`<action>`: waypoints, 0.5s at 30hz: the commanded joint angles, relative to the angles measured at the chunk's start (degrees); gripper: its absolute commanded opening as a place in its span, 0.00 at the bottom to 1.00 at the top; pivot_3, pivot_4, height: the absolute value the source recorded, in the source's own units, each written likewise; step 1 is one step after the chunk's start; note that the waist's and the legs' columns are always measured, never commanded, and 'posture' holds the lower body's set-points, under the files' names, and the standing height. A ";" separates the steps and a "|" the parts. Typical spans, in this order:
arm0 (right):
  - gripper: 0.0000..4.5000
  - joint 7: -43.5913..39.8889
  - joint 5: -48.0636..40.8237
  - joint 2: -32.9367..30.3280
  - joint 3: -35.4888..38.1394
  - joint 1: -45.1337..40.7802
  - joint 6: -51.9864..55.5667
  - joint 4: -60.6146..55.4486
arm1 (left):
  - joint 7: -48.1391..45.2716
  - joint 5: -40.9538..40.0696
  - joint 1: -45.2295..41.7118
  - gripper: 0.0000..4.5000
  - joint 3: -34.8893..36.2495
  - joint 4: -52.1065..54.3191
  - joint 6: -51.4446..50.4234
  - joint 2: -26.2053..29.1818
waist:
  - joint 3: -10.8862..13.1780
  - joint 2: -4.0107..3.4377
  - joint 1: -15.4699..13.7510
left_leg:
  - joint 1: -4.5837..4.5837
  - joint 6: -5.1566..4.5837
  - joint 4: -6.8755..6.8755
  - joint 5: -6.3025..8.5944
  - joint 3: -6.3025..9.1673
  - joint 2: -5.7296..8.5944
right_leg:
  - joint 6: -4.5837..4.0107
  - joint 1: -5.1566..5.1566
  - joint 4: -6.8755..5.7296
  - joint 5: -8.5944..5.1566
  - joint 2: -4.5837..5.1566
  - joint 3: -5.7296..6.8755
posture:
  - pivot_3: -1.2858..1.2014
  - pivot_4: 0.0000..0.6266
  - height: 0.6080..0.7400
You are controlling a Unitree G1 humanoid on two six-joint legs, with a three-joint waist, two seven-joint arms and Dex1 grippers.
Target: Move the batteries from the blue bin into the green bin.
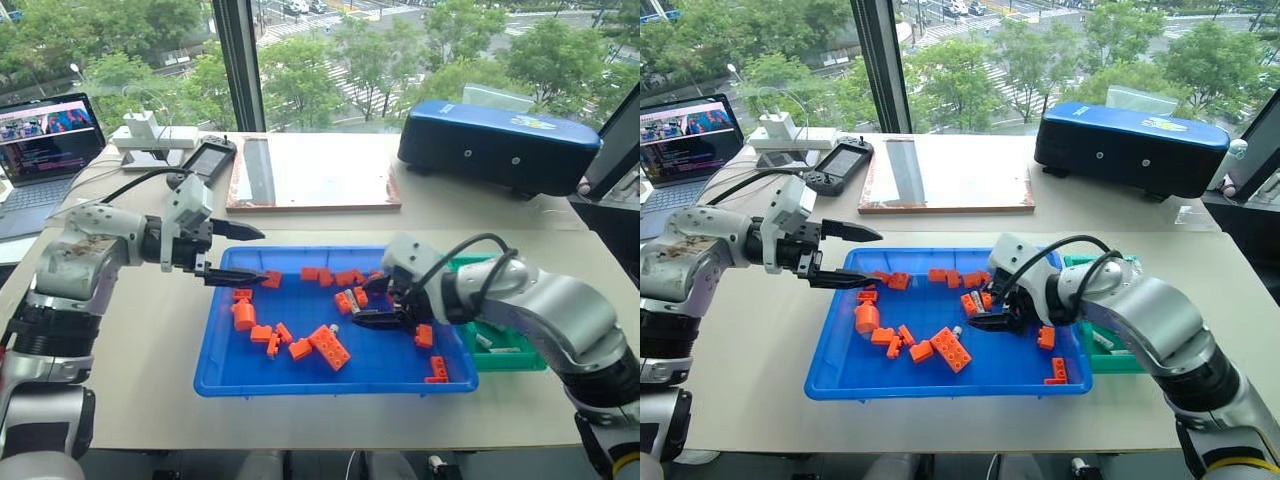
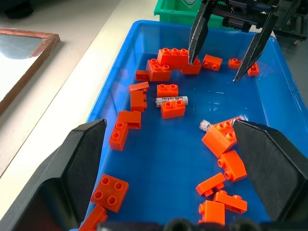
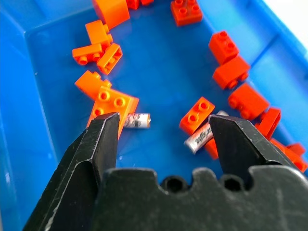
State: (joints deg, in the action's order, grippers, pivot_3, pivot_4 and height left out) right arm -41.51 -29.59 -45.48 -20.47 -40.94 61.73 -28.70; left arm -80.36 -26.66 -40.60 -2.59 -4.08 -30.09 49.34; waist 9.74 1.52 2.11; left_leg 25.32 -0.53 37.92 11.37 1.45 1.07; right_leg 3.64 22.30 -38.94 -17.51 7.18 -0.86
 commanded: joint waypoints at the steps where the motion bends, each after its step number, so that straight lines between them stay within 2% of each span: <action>1: 0.77 -3.26 8.29 0.24 -6.14 -4.40 -8.13 6.61 | 0.42 -0.55 -0.32 1.00 1.45 2.00 -0.46 0.82 | 0.00 0.00 0.09 | -0.01 0.00 0.00 0.00 -0.01 0.00 | 0.00 0.01 -0.01 0.00 0.00 0.00 | 0.52 0.24 0.94; 5: 0.77 -8.05 13.49 0.96 -10.24 -7.24 -13.96 14.12 | 0.91 -0.55 -0.07 1.00 1.72 2.49 -0.66 1.00 | 0.00 0.00 0.33 | -0.01 0.02 0.00 -0.01 -0.02 0.01 | 0.00 0.03 -0.02 0.00 0.00 -0.01 | 0.52 0.24 0.94; 10: 0.77 -13.18 15.62 1.99 -9.80 -8.77 -16.80 19.70 | 0.87 -2.19 1.70 1.00 2.78 4.56 -2.11 1.66 | 0.00 0.00 0.34 | 0.00 0.02 0.00 -0.01 -0.02 -0.01 | 0.00 0.03 -0.05 0.00 -0.01 0.00 | 0.52 0.24 0.94; 15: 0.77 -18.14 21.11 2.67 -12.73 -10.67 -22.85 24.99 | 1.47 -2.36 2.30 1.00 3.22 5.63 -3.15 1.57 | 0.00 0.00 0.33 | -0.01 0.02 0.00 -0.01 -0.01 -0.02 | 0.00 0.04 -0.04 0.00 -0.02 0.00 | 0.52 0.24 0.94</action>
State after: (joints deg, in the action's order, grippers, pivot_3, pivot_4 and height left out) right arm -57.68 -10.95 -42.92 -32.87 -50.44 42.37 -4.36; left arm -79.13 -28.00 -38.15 -1.10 -0.46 -32.83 50.05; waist 9.74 1.52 2.44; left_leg 25.31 -0.50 37.92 11.36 1.43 1.06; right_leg 3.64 22.34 -38.97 -17.51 7.15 -0.86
